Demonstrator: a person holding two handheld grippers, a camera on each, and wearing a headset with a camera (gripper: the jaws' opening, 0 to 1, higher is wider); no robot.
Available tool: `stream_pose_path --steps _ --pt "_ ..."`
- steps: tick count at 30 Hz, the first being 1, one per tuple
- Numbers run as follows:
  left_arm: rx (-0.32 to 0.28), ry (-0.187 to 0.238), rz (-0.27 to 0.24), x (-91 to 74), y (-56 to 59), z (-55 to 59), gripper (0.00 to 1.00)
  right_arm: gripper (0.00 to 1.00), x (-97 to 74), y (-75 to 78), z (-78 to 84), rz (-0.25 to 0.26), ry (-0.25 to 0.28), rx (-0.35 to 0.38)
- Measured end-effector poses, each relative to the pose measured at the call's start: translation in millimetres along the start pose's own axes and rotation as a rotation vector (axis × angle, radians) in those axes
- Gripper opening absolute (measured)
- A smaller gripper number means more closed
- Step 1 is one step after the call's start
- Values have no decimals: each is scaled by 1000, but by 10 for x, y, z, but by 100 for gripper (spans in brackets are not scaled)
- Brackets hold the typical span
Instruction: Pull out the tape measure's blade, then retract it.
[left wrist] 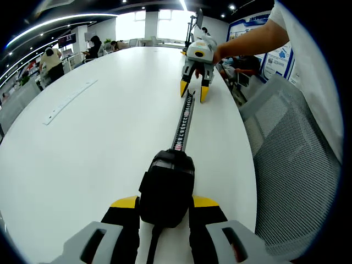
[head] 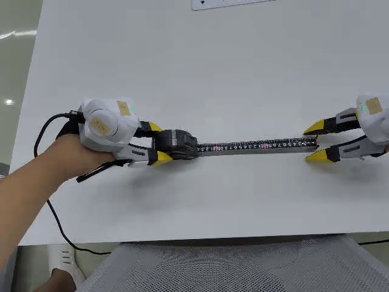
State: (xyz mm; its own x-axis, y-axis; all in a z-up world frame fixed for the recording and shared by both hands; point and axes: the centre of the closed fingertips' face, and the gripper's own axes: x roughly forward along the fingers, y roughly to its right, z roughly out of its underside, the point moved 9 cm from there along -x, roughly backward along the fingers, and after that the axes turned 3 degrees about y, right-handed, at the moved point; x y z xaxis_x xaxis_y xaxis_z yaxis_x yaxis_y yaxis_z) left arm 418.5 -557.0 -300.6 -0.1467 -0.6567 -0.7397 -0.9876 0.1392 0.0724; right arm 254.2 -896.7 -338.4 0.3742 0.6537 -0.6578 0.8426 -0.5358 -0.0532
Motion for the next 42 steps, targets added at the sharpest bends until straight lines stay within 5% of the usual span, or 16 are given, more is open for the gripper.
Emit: stream_pose_path --steps 20,32,42 --pt "-55 45 -53 -149 73 -14 53 52 -54 -106 -148 14 41 52" --pt "-98 82 -119 -335 209 -28 65 62 -138 -195 -254 33 67 73" --pt "-195 117 -195 -464 372 64 76 69 -206 -324 -314 65 52 104"
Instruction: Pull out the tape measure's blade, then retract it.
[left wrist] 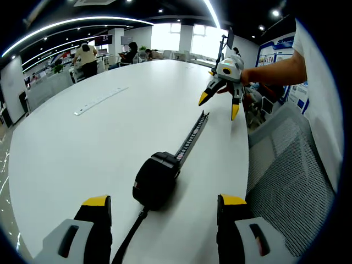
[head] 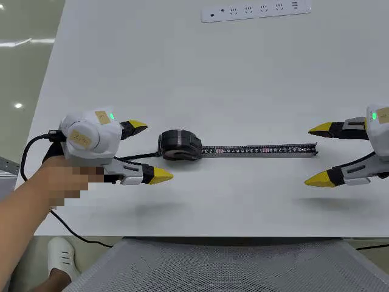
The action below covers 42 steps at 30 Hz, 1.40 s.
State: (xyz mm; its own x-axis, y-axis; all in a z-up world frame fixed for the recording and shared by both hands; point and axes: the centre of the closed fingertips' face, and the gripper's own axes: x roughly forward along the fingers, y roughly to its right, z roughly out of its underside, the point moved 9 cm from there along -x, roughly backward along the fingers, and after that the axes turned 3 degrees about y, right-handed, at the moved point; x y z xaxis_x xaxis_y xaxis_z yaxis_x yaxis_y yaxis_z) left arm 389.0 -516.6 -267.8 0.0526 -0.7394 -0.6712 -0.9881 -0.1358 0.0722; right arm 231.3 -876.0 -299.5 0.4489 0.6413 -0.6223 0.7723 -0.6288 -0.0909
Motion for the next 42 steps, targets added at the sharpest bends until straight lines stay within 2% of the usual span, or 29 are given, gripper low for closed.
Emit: stream_pose_path --steps 2,5,9,16,18,21,28,32,37,42 --pt "-24 20 -15 -32 21 17 78 69 -26 -22 -7 9 7 8" --pt "-39 20 -30 -72 44 49 79 70 -73 -66 -51 38 25 29" --pt "-62 40 -51 -153 87 42 80 72 -119 -150 -94 69 22 43" --pt "-95 47 -75 -249 137 87 81 76 -202 -257 -106 121 5 94" --pt "-112 58 -81 -282 141 102 81 76 -236 -283 -120 143 29 119" --pt "-126 66 -88 -325 156 106 82 78 -267 -326 -125 164 27 128" --pt "-151 83 -114 -452 175 139 83 82 -392 -363 -197 250 41 189" --pt "-171 90 -141 -546 179 156 83 82 -444 -393 -216 289 29 204" --pt "-177 95 -164 -617 188 167 85 84 -502 -432 -253 319 29 217" --pt "-210 111 -190 -673 211 191 86 84 -564 -471 -273 343 31 228"
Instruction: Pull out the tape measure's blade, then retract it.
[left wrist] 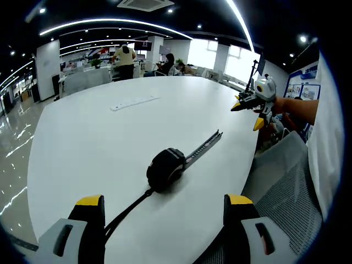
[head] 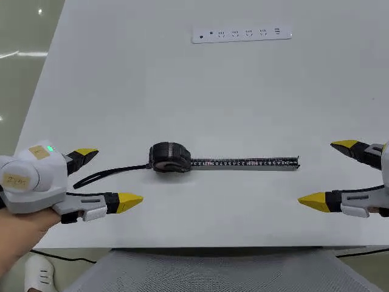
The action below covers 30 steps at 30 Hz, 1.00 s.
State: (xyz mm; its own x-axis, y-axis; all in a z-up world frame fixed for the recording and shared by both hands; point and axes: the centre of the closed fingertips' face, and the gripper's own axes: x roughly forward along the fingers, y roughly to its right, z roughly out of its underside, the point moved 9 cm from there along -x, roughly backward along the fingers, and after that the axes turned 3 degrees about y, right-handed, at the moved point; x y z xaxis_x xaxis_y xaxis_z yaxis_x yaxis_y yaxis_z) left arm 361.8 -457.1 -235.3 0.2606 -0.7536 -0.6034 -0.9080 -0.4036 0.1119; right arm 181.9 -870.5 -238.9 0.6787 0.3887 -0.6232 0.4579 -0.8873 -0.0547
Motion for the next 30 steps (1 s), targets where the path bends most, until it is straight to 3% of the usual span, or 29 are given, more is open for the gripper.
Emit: stream_pose_path --steps 7,15,30 --pt "-76 37 -32 -60 91 73 86 84 -95 -23 30 34 14 28" --pt "-110 53 -57 -94 186 164 86 84 -148 -107 128 53 22 47" --pt "-123 75 -65 -64 243 196 87 84 -183 -150 266 98 32 71"
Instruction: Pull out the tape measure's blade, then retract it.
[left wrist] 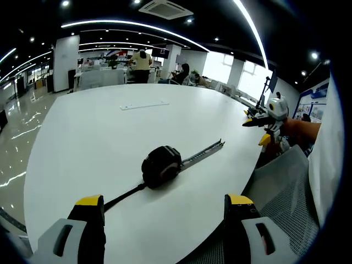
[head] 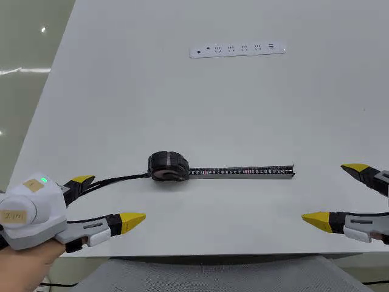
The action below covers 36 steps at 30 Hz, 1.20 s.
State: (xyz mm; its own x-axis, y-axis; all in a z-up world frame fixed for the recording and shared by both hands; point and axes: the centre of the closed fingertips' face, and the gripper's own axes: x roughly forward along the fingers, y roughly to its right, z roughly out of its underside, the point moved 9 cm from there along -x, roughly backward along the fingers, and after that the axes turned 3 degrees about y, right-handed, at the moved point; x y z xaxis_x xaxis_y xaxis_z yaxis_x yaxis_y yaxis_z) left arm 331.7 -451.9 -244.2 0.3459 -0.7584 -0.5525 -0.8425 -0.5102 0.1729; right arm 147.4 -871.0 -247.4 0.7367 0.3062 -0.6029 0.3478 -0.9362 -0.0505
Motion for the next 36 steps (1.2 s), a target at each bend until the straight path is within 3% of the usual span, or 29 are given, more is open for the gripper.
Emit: stream_pose_path --steps 7,23,36 --pt "-3 12 22 41 34 -16 87 83 20 -5 8 -5 6 9" --pt "-21 5 -14 54 35 -57 87 83 47 5 26 -8 15 6" --pt "-54 -8 -21 231 157 -142 85 83 64 36 50 -21 53 4"
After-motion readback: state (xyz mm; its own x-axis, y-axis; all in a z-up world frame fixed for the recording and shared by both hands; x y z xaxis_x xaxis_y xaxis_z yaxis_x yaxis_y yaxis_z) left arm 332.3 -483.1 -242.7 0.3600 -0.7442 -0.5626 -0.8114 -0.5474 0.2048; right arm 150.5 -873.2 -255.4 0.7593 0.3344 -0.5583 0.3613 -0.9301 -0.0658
